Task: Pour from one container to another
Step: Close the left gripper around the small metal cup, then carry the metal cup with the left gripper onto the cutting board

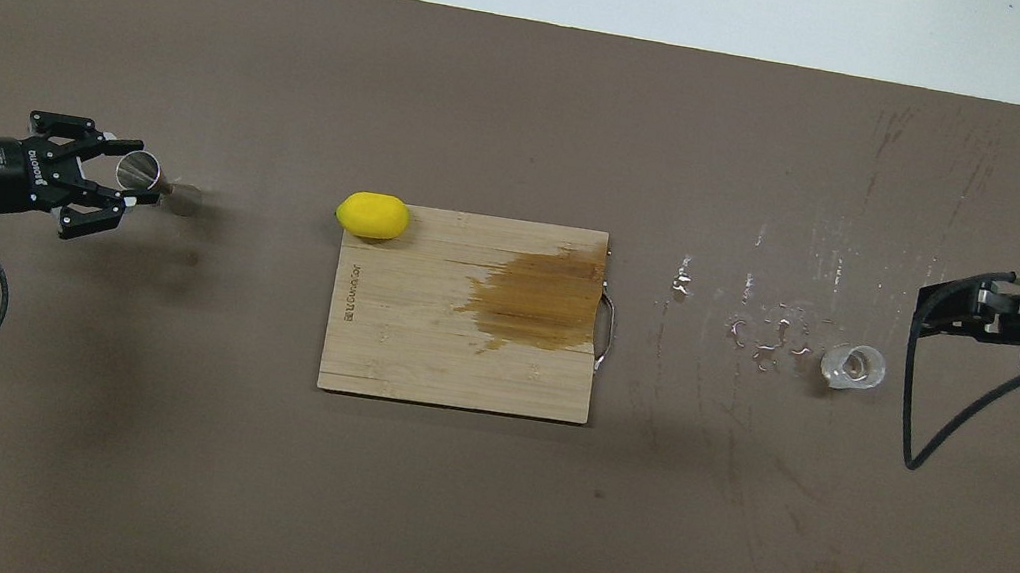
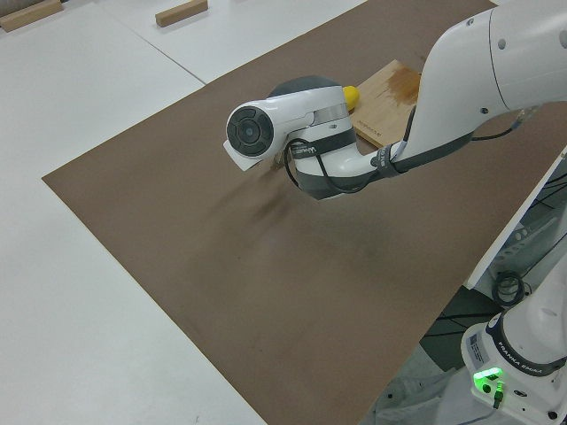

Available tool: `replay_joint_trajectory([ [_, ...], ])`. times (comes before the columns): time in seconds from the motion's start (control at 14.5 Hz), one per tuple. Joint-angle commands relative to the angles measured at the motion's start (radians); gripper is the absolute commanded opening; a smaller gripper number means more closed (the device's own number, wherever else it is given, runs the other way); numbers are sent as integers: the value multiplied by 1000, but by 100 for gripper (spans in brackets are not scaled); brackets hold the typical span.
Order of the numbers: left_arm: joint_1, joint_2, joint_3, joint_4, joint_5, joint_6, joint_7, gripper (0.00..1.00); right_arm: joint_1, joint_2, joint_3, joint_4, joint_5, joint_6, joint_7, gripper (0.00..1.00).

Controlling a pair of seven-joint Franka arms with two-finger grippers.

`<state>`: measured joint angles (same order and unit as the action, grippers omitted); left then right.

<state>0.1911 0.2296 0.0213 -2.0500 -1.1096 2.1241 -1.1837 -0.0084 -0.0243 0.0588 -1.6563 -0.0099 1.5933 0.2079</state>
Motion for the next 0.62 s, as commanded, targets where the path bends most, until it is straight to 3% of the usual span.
replay_joint_trajectory([
  [0.0, -5, -13, 2, -28, -30, 22, 33, 42, -18, -22, 7, -23, 28, 7, -21, 100],
  [0.07, -5, -13, 2, -30, -32, 23, 32, 6, -18, -22, 7, -23, 28, 7, -21, 100],
  [0.14, -5, -13, 2, -32, -35, 33, 32, 0, -18, -22, 7, -23, 28, 7, -21, 100],
  [0.35, -10, -10, 2, -21, -50, 33, 33, 0, -18, -22, 7, -23, 28, 8, -21, 100],
  [0.55, -36, -7, -20, 63, -52, -18, 7, 0, -18, -22, 7, -23, 28, 8, -21, 100],
])
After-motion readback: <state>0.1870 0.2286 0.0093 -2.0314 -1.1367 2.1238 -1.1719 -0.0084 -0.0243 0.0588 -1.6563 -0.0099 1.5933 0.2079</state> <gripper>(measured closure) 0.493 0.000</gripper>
